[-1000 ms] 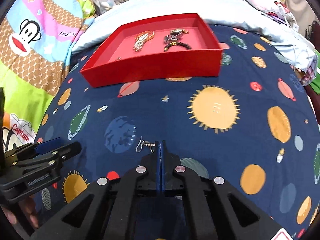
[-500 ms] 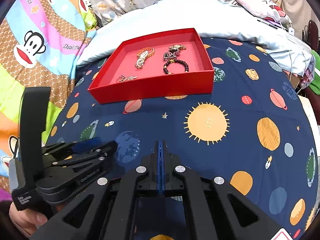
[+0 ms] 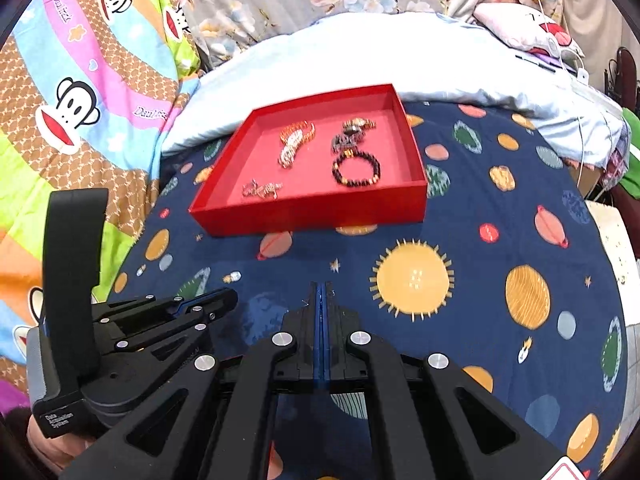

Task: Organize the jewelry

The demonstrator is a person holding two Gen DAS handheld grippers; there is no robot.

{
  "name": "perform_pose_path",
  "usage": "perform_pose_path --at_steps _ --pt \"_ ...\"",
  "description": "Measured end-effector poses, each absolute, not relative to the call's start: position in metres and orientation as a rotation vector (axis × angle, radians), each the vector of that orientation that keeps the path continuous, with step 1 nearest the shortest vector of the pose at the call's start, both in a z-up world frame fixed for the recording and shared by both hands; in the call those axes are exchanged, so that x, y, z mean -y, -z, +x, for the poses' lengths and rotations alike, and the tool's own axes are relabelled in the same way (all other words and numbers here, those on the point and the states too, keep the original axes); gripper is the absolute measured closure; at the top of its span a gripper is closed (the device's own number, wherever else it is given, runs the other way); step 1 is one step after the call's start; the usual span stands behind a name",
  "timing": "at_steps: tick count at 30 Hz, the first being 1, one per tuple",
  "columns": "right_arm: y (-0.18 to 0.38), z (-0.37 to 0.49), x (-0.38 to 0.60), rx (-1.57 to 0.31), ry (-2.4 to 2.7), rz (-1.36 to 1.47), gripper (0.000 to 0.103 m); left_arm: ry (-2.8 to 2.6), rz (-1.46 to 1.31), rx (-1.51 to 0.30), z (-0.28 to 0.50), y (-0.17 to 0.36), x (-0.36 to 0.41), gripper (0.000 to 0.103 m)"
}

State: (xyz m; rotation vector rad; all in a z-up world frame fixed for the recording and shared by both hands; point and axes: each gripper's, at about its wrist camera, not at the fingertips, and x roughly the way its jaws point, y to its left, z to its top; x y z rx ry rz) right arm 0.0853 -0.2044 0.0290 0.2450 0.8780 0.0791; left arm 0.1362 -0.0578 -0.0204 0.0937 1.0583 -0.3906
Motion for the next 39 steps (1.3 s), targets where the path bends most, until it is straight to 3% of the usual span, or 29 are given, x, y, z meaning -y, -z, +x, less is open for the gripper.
perform_pose_path --at_steps 9,17,27,33,35,36,37,39 --pt "-0.056 0.109 0.210 -0.815 -0.109 0.246 0.103 0.385 0.037 -0.990 0.153 -0.017 0.048 0.103" --pt "-0.099 0.178 0.219 -0.715 -0.112 0.202 0.103 0.394 -0.007 -0.871 0.217 -0.072 0.065 0.103" --pt "-0.034 0.269 0.225 -0.855 -0.101 0.247 0.103 0.367 -0.057 -1.061 0.309 -0.002 0.090 0.103" --pt "-0.007 0.289 0.228 -0.900 -0.083 0.252 0.102 0.288 0.005 -1.055 0.327 0.017 0.100 0.101" --pt "-0.004 0.290 0.228 -0.896 -0.067 0.241 0.099 0.284 0.013 -1.052 0.329 0.019 0.100 0.086" --pt "-0.004 0.289 0.228 -0.893 -0.056 0.226 0.093 0.282 0.017 -1.052 0.329 0.020 0.100 0.080" --pt "-0.005 0.287 0.228 -0.884 -0.041 0.216 0.088 0.274 0.024 -1.048 0.329 0.020 0.100 0.065" --pt "-0.006 0.282 0.232 -0.881 -0.008 0.215 0.080 0.247 0.024 -1.023 0.327 0.020 0.097 0.050"
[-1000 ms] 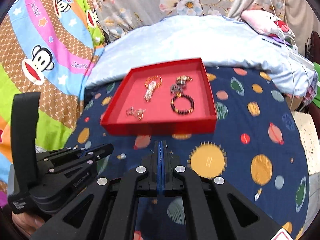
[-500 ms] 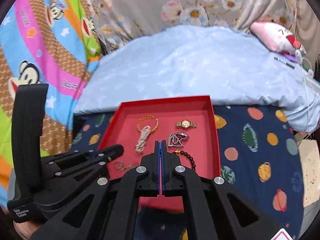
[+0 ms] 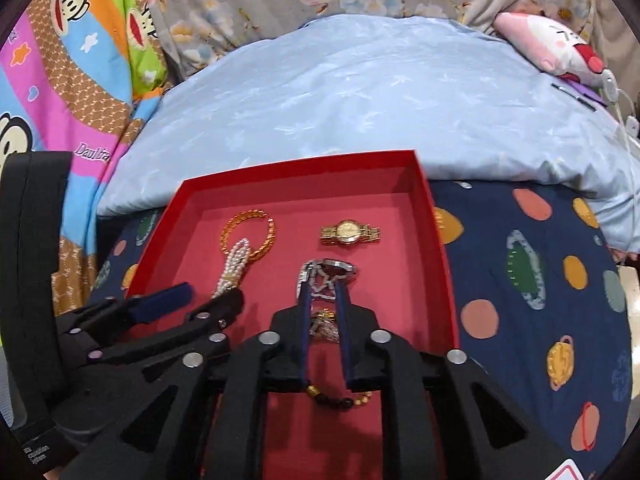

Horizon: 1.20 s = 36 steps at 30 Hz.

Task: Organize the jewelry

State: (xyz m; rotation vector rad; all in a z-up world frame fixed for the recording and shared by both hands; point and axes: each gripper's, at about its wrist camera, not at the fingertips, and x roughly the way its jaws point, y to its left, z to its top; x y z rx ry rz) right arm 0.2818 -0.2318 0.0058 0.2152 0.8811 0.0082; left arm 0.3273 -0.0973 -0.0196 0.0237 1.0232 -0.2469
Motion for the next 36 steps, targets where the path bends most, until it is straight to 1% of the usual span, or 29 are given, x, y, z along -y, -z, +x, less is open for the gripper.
perform_pose_path --at_steps 1,2,4,13,21,25,27,29,30,36 --pt "-0.007 0.279 0.234 -0.880 -0.009 0.226 0.076 0.236 0.018 -1.010 0.326 0.018 0.095 0.044" --pt "-0.007 0.276 0.236 -0.878 -0.010 0.237 0.073 0.237 0.014 -1.012 0.325 0.017 0.093 0.042" --pt "-0.011 0.266 0.239 -0.865 0.001 0.253 0.062 0.243 -0.003 -1.022 0.321 0.015 0.090 0.042" --pt "-0.025 0.206 0.235 -0.850 0.026 0.271 0.048 0.238 0.007 -1.021 0.270 0.001 0.084 0.042" --pt "-0.033 0.153 0.225 -0.836 0.074 0.237 0.038 0.216 0.051 -0.991 0.214 -0.013 0.073 0.042" --pt "-0.034 0.133 0.222 -0.842 0.078 0.246 0.037 0.204 0.048 -1.002 0.191 -0.016 0.067 0.041" --pt "-0.034 0.123 0.220 -0.842 0.082 0.241 0.035 0.199 0.054 -1.008 0.183 -0.016 0.064 0.040" --pt "-0.034 0.116 0.219 -0.844 0.088 0.243 0.033 0.184 0.061 -1.000 0.173 -0.018 0.059 0.032" --pt "-0.034 0.113 0.218 -0.846 0.088 0.243 0.033 0.174 0.060 -0.994 0.169 -0.018 0.057 0.031" --pt "-0.031 0.101 0.207 -0.861 0.078 0.222 0.033 0.151 0.044 -0.992 0.157 -0.020 0.047 0.031"
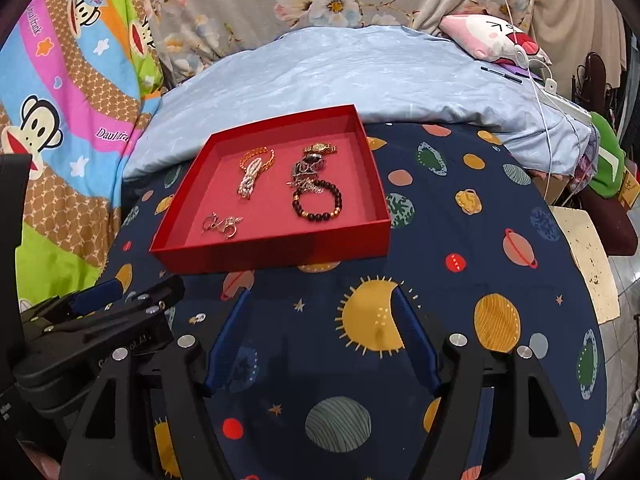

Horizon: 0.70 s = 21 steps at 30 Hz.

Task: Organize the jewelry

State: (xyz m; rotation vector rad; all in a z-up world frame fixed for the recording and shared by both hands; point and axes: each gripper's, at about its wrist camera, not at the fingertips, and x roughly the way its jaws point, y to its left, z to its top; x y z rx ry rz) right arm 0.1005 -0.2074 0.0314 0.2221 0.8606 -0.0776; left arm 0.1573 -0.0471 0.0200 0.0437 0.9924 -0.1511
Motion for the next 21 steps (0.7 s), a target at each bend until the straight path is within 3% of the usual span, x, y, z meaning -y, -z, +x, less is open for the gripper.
perform_pose_path --at_steps 21 --pt "-0.035 0.094 0.199 -0.859 0.089 0.207 0.032 0.068 0.092 -0.963 0.145 -0.026 0.040 0.030"
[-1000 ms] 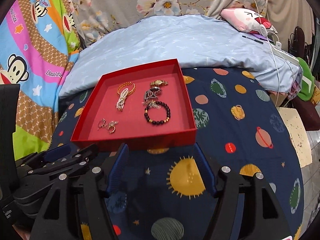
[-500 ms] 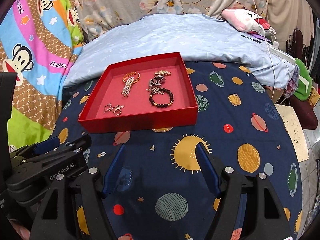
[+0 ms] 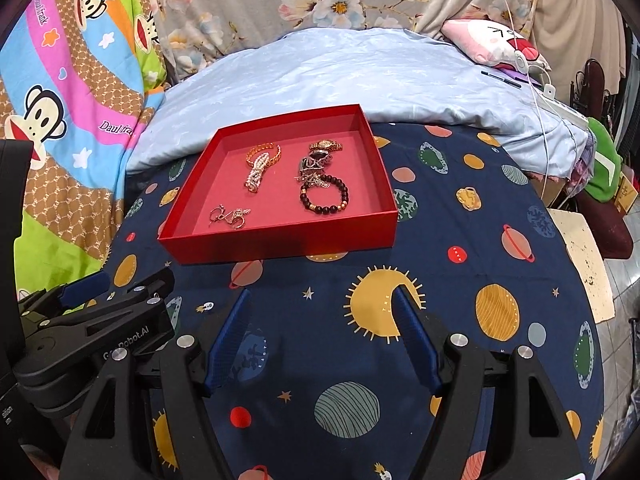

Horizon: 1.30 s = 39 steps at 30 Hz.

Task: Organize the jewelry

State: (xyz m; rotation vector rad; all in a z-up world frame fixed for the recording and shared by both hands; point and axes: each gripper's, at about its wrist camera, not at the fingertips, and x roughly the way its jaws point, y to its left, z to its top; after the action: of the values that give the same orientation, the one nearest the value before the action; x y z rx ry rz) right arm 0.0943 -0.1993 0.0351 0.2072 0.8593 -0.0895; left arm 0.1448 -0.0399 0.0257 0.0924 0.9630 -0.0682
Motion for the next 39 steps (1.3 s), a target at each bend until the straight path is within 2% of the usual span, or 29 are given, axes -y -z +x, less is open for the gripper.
perform_pose_path --at_steps 39 --pt "-0.0337 0.0923 0.1996 -0.854 0.106 0.206 0.032 0.079 0.086 -0.954 0.1461 -0.0255 0.0406 0.030"
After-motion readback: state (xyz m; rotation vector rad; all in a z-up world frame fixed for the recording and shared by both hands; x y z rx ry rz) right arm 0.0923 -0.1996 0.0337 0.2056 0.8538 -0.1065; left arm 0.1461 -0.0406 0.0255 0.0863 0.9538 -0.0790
